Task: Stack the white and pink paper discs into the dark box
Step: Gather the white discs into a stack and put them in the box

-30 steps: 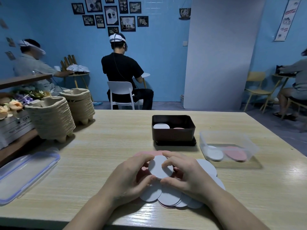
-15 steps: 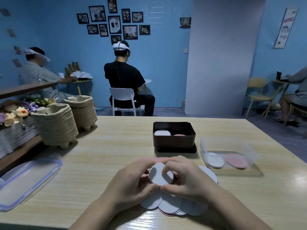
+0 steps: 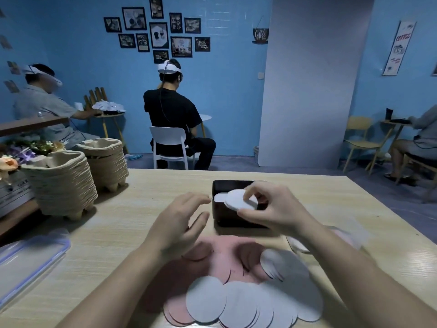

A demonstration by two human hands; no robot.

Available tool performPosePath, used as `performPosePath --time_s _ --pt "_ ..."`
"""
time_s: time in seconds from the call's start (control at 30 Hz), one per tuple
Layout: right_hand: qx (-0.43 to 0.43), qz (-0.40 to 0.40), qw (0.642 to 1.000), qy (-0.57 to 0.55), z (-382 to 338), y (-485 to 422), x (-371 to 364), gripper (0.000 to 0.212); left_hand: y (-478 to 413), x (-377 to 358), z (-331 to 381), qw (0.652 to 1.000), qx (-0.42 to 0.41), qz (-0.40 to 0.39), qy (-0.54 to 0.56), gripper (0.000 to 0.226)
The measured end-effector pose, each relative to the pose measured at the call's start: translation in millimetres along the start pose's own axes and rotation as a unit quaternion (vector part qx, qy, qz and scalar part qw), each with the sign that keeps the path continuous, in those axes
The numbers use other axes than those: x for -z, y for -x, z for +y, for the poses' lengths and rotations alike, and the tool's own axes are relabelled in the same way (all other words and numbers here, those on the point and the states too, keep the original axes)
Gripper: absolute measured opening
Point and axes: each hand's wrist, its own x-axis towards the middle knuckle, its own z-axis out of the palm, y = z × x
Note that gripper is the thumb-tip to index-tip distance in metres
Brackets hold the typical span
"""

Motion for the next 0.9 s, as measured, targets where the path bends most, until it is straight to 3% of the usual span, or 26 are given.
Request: performPosePath --time_s 0.13,0.33,0.57,0.9 --pt "-0.067 -0.008 0.995 0.075 14 -42 4 0.027 -9 -15 -15 0.999 -0.021 -0.017 -0.033 0.041" --pt "-0.113 -0.095 0.979 0.141 25 -76 -18 0.031 -6 -25 -27 0.999 -0.03 -0.026 -0.029 0.042" --pt "-0.109 -0.132 0.971 0.165 25 -92 -44 0.031 -5 -29 -28 0.999 -0.016 -0.035 0.013 0.045" --pt "-0.132 -0.209 0.963 0.107 42 -94 -38 0.006 -2 -29 -28 0.999 -0.002 -0.038 0.028 0.038"
